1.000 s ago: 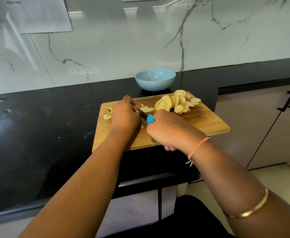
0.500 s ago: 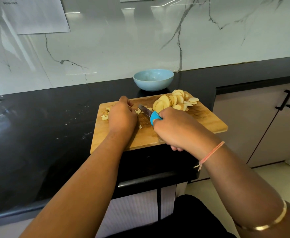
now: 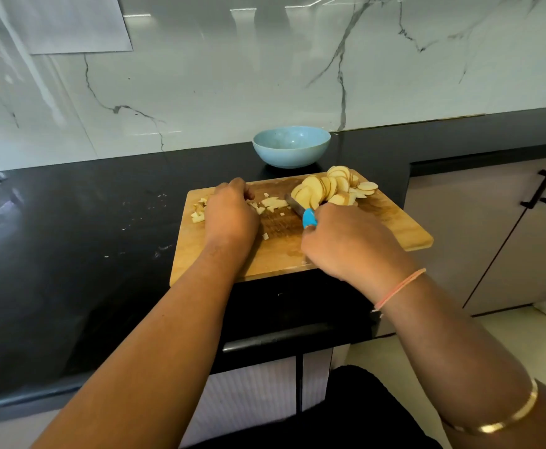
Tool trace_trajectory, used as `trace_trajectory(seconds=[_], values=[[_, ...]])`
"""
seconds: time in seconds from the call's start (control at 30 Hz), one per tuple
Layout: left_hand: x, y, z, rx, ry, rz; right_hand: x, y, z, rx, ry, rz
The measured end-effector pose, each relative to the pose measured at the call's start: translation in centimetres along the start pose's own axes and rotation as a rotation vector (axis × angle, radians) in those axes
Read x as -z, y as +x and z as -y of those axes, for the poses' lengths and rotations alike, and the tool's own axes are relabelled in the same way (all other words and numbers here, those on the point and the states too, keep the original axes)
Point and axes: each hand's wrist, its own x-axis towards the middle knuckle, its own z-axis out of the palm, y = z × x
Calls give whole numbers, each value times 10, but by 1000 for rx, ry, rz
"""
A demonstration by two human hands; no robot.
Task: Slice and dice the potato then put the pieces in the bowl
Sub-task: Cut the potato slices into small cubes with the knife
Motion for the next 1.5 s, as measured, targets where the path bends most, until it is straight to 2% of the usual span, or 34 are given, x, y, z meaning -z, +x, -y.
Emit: trace_trajectory(seconds=[0.17, 0.33, 0.5, 0.63, 0.87, 1.0, 1.1, 1.2, 1.33, 1.5], values=[[3, 0, -1, 52, 3, 3, -6, 3, 14, 74, 43, 34], [4, 0, 1, 42, -1, -6, -6, 17, 11, 2, -34, -34], [4, -2, 0, 50, 20, -17, -14, 16, 17, 102, -27, 45], [4, -4, 1, 27, 33, -16, -11, 8, 4, 42, -52, -57], [4, -3, -2, 34, 82, 12, -17, -6, 10, 122, -43, -34], [4, -6, 0, 30, 79, 28, -15, 0, 2, 55, -43, -88], [4, -5, -1, 25, 96, 29, -15, 1, -4, 65, -55, -42], [4, -6, -4, 0, 134, 70, -13, 9, -7, 89, 11, -9], [0, -9, -5, -127, 190, 121, -3, 35, -22, 91, 118, -211], [-5, -7, -9, -213, 309, 202, -9, 61, -45, 110, 568, -278]])
